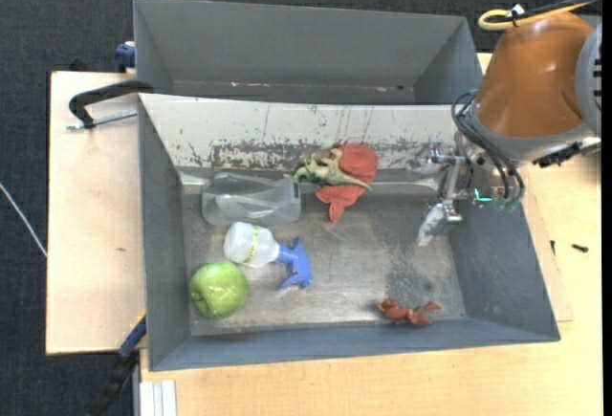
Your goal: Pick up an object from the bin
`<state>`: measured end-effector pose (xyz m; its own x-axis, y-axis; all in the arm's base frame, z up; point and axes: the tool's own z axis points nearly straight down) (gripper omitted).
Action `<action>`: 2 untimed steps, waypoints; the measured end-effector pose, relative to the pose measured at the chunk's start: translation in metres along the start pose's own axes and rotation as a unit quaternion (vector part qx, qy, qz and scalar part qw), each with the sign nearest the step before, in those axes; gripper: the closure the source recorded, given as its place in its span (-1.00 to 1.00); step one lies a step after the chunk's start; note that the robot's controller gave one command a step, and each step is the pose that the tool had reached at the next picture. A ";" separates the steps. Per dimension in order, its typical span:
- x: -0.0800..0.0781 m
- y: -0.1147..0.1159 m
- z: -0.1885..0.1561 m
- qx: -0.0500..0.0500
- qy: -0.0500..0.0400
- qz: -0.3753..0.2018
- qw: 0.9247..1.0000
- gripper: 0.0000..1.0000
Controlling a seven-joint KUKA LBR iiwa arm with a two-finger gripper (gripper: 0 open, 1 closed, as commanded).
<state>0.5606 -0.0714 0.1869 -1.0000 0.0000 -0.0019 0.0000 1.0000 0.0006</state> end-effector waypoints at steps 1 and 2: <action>0.007 0.003 0.011 0.001 -0.002 -0.073 0.997 -1.00; 0.014 0.021 0.019 0.000 0.001 -0.182 0.983 -1.00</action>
Offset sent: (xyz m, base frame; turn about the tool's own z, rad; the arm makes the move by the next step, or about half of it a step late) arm -0.0181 0.0421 -0.0180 -0.2949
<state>0.5469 -0.0503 0.1682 -0.9337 -0.3582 0.0007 -0.3582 0.9337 0.0013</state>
